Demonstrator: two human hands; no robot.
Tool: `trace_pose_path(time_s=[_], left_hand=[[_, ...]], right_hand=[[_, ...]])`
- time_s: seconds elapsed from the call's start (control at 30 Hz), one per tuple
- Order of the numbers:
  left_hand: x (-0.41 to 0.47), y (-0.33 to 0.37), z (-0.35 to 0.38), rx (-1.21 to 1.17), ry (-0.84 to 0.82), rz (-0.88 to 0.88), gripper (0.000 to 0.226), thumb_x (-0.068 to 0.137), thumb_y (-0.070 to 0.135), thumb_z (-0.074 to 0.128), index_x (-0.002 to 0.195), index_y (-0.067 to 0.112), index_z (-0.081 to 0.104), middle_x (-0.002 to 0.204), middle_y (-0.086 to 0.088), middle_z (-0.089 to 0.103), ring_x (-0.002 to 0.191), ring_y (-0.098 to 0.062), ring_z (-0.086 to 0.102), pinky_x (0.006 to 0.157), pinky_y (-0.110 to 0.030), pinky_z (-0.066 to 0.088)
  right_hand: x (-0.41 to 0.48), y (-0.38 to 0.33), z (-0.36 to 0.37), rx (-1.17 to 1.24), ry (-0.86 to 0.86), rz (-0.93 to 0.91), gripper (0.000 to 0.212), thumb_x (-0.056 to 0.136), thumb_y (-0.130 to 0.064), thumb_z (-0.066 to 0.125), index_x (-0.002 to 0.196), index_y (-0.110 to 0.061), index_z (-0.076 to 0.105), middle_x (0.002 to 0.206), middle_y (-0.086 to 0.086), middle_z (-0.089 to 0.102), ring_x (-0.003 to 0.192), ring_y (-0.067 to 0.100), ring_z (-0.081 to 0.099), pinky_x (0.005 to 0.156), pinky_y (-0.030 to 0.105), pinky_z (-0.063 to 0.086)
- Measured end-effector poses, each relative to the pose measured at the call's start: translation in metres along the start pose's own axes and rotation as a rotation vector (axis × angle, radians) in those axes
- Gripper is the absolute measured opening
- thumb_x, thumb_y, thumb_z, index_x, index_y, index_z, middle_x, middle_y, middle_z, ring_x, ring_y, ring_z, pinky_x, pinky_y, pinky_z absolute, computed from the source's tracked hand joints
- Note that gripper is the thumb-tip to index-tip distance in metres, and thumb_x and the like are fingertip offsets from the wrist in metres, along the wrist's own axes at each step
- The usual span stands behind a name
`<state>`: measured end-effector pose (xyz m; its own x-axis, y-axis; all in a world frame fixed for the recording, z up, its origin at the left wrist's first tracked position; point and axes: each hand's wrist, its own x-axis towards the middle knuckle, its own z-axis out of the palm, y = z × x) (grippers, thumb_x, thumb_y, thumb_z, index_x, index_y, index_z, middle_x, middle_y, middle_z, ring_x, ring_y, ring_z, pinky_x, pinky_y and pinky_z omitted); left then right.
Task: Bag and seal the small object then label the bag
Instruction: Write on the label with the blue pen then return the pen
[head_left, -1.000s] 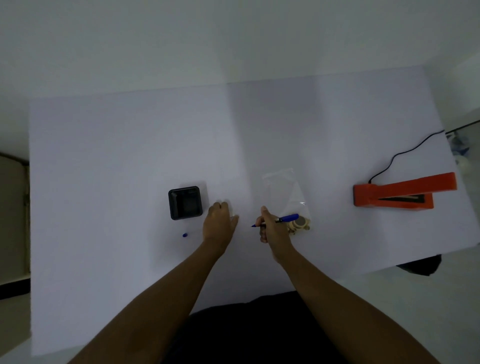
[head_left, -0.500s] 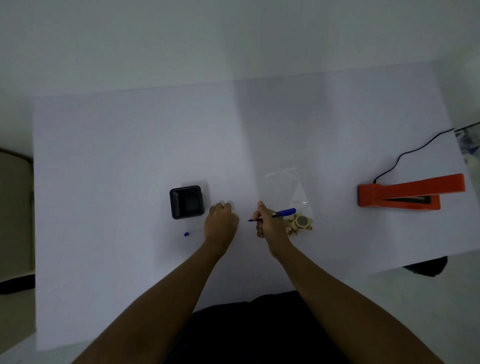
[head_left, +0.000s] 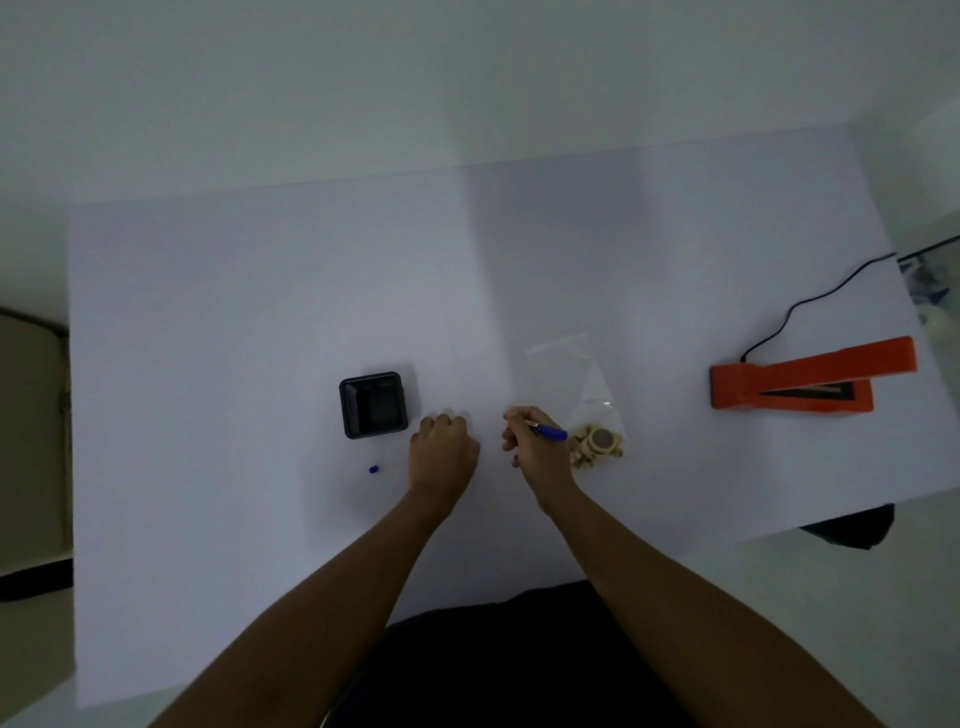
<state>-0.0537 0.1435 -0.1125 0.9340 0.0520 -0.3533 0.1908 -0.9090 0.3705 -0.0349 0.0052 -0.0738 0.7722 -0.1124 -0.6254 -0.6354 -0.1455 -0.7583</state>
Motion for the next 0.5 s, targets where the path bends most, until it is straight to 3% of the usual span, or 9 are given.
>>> trace_pose_path(time_s=[0.13, 0.2, 0.33, 0.5], left_hand=[[-0.003, 0.003, -0.007, -0.049, 0.011, 0.007, 0.017, 0.091, 0.019, 0.054, 0.079, 0.012, 0.062, 0.076, -0.004, 0.062, 0.073, -0.018, 0.056, 0.067, -0.033, 0.054], [-0.005, 0.006, -0.011, -0.060, 0.021, 0.035, 0.017, 0.091, 0.020, 0.054, 0.079, 0.012, 0.063, 0.076, -0.003, 0.062, 0.072, -0.017, 0.056, 0.066, -0.032, 0.053], [-0.009, 0.010, -0.016, -0.072, 0.057, 0.097, 0.020, 0.094, 0.025, 0.055, 0.082, 0.013, 0.067, 0.078, -0.003, 0.065, 0.076, -0.018, 0.058, 0.066, -0.033, 0.052], [-0.011, 0.010, -0.018, -0.090, 0.064, 0.180, 0.025, 0.096, 0.028, 0.052, 0.088, 0.013, 0.070, 0.085, -0.003, 0.068, 0.084, -0.017, 0.058, 0.072, -0.029, 0.050]], right_hand=[[0.002, 0.006, 0.005, -0.052, -0.033, -0.003, 0.013, 0.094, -0.020, 0.060, 0.099, -0.009, 0.067, 0.090, 0.013, 0.072, 0.083, 0.026, 0.070, 0.070, 0.040, 0.059], [0.003, 0.008, 0.009, -0.021, -0.047, 0.037, 0.012, 0.092, -0.020, 0.064, 0.097, -0.010, 0.068, 0.091, 0.015, 0.073, 0.084, 0.028, 0.071, 0.074, 0.040, 0.060], [0.004, 0.006, 0.017, 0.111, -0.070, 0.130, 0.016, 0.088, -0.020, 0.070, 0.097, -0.008, 0.069, 0.091, 0.019, 0.073, 0.086, 0.031, 0.072, 0.076, 0.040, 0.062], [0.004, -0.003, 0.019, 0.199, -0.040, 0.190, 0.011, 0.086, -0.004, 0.070, 0.096, -0.007, 0.067, 0.088, 0.017, 0.070, 0.078, 0.023, 0.068, 0.065, 0.029, 0.056]])
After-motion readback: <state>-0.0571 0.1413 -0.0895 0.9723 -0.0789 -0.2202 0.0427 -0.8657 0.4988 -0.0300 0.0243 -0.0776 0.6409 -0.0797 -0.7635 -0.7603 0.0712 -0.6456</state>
